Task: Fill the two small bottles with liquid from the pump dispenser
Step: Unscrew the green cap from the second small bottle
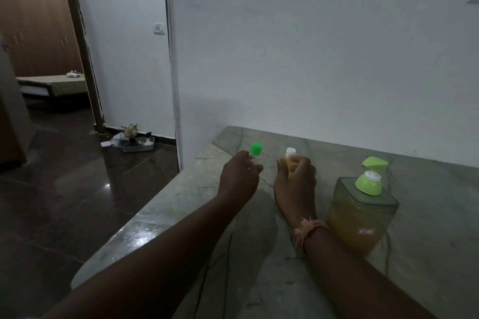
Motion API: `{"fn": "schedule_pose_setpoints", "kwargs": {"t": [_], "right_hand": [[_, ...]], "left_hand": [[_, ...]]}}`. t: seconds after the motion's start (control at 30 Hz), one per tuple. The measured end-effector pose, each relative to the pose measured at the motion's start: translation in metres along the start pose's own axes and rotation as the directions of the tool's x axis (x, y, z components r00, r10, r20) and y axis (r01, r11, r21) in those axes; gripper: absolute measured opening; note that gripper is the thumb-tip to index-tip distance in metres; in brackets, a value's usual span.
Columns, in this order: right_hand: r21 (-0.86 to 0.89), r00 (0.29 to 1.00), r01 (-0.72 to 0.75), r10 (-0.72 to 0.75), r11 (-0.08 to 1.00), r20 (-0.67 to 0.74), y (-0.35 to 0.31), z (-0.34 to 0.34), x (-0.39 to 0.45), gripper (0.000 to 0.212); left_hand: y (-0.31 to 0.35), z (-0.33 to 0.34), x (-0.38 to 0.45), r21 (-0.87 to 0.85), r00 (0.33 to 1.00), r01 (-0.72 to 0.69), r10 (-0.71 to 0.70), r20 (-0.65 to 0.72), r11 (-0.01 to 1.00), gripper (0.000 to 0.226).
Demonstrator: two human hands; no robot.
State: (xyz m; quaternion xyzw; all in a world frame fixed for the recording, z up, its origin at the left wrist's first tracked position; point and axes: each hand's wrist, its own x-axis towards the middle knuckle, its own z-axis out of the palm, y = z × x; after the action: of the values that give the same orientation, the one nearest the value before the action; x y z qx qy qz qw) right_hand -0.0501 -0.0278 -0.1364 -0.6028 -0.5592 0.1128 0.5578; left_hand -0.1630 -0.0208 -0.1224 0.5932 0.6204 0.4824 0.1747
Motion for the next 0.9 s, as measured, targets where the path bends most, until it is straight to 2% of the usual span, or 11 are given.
{"fn": "schedule_pose_setpoints", "kwargs": {"t": [0.1, 0.23, 0.37, 0.6, 0.9], "right_hand": [[0.113, 0.986, 0.062, -0.079, 0.992, 0.147, -0.016, -0.015, -0.012, 0.037], [0.192, 0.972, 0.116, -0.151, 0.974, 0.179, -0.034, -0.038, -0.030, 0.031], [0.237, 0.969, 0.091, -0.142, 0.967, 0.204, -0.037, -0.056, -0.043, 0.020], [0.184, 0.932, 0.134, -0.187, 0.974, 0.310, -0.037, -0.087, -0.051, 0.018], [0.272, 0.887, 0.154, -0.254, 0.950, 0.386, -0.032, -0.102, -0.057, 0.026]], "left_hand": [[0.005, -0.012, -0.028, -0.001, 0.996, -0.076, 0.076, 0.050, 0.997, 0.027], [0.006, -0.025, -0.065, -0.042, 0.982, -0.116, 0.121, 0.143, 0.992, 0.029], [0.008, -0.033, -0.090, -0.058, 0.967, -0.167, 0.175, 0.183, 0.984, 0.028], [0.012, -0.043, -0.119, -0.062, 0.957, -0.210, 0.218, 0.193, 0.976, 0.022], [0.022, -0.062, -0.132, -0.138, 0.915, -0.186, 0.223, 0.337, 0.973, 0.015]]}}
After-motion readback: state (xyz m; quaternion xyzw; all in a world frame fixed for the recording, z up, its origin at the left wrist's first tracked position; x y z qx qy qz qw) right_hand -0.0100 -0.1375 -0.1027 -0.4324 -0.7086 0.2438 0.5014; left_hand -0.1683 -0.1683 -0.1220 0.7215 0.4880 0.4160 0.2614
